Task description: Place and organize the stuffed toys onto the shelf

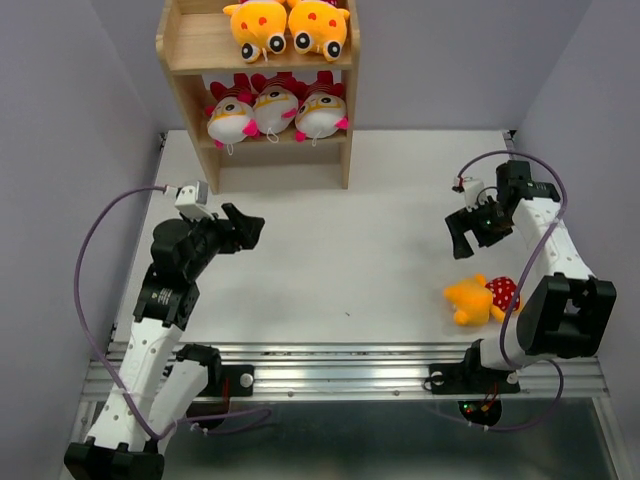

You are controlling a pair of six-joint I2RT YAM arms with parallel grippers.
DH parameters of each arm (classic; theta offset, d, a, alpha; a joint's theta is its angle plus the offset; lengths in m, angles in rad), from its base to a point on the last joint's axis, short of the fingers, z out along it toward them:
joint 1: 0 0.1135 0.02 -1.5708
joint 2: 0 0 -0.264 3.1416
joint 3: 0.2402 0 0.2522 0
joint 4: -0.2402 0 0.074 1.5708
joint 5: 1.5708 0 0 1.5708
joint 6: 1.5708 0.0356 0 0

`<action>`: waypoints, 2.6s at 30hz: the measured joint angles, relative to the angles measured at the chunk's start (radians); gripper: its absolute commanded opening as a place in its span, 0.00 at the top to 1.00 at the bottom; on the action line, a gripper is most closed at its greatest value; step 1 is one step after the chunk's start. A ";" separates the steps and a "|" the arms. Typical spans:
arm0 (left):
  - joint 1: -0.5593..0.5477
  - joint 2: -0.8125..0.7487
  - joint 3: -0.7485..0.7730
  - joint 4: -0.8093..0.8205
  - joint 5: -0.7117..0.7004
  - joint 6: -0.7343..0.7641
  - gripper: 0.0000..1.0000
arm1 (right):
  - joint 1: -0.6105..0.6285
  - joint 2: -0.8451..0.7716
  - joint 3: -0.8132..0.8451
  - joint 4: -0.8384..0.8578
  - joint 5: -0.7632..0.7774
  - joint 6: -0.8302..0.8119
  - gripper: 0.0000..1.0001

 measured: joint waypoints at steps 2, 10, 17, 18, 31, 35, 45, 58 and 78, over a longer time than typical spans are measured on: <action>0.000 -0.061 -0.103 0.000 0.038 -0.045 0.08 | -0.005 0.000 0.005 -0.071 0.018 -0.105 0.04; -0.002 -0.151 -0.245 0.044 0.154 -0.141 0.10 | -0.005 -0.095 -0.034 -0.261 0.002 -0.459 0.09; -0.035 -0.089 -0.256 0.080 0.210 -0.158 0.10 | 0.006 -0.091 -0.149 -0.299 0.004 -0.554 0.14; -0.042 -0.086 -0.263 0.085 0.211 -0.161 0.11 | 0.011 -0.088 -0.171 -0.294 0.008 -0.553 0.16; -0.319 -0.037 -0.325 0.190 0.146 -0.258 0.11 | 0.024 -0.009 -0.300 -0.117 0.095 -0.377 0.93; -0.427 0.029 -0.325 0.244 0.106 -0.277 0.11 | 0.024 0.021 -0.152 -0.130 -0.060 -0.345 0.97; -0.547 0.214 -0.259 0.355 0.033 -0.292 0.11 | 0.075 0.054 0.095 0.005 -0.773 0.026 0.99; -0.718 0.471 -0.116 0.549 0.028 -0.118 0.11 | 0.188 0.180 0.168 0.191 -1.116 0.387 0.99; -0.734 0.681 -0.099 0.873 0.043 0.069 0.08 | 0.220 0.111 0.170 0.169 -1.143 0.417 0.99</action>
